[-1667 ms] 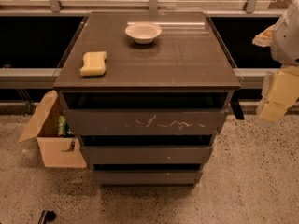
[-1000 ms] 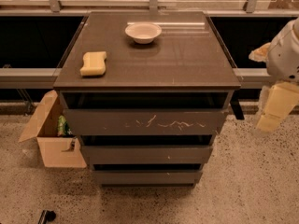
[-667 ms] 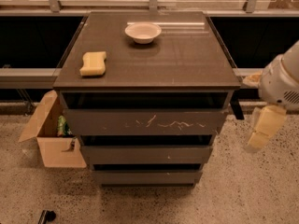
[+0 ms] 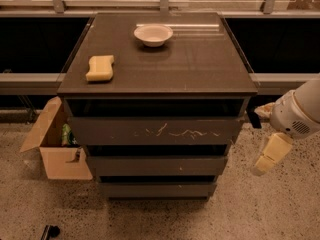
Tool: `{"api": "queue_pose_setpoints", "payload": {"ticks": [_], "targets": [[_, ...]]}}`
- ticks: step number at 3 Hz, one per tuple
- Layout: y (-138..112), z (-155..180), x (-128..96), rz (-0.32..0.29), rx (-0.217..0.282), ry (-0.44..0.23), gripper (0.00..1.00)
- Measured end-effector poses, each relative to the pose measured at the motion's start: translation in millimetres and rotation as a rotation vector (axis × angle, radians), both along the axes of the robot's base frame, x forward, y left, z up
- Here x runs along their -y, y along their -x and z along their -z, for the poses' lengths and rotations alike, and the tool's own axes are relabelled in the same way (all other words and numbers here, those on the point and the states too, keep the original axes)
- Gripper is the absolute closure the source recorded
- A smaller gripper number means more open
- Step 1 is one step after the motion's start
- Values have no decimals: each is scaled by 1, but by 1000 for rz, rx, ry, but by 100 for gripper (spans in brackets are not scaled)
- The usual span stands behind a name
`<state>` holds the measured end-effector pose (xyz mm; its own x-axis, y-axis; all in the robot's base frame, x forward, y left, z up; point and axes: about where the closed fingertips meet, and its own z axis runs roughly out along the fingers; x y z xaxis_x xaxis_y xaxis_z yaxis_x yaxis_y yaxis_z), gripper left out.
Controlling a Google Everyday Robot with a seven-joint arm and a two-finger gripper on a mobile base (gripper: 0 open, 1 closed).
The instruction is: Open middle drawer
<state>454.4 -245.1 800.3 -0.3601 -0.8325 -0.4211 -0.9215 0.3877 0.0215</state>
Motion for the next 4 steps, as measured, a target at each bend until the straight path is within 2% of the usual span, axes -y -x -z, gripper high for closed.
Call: {"api": "queue_pose_setpoints", "payload": {"ticks": [1, 2, 3, 4], "targets": [[0, 4, -2, -10, 3, -2, 0], [-1, 45, -17, -89, 32, -16, 0], [-1, 100, -38, -181, 62, -12, 0], [-6, 150, -57, -245, 69, 4, 0]]}}
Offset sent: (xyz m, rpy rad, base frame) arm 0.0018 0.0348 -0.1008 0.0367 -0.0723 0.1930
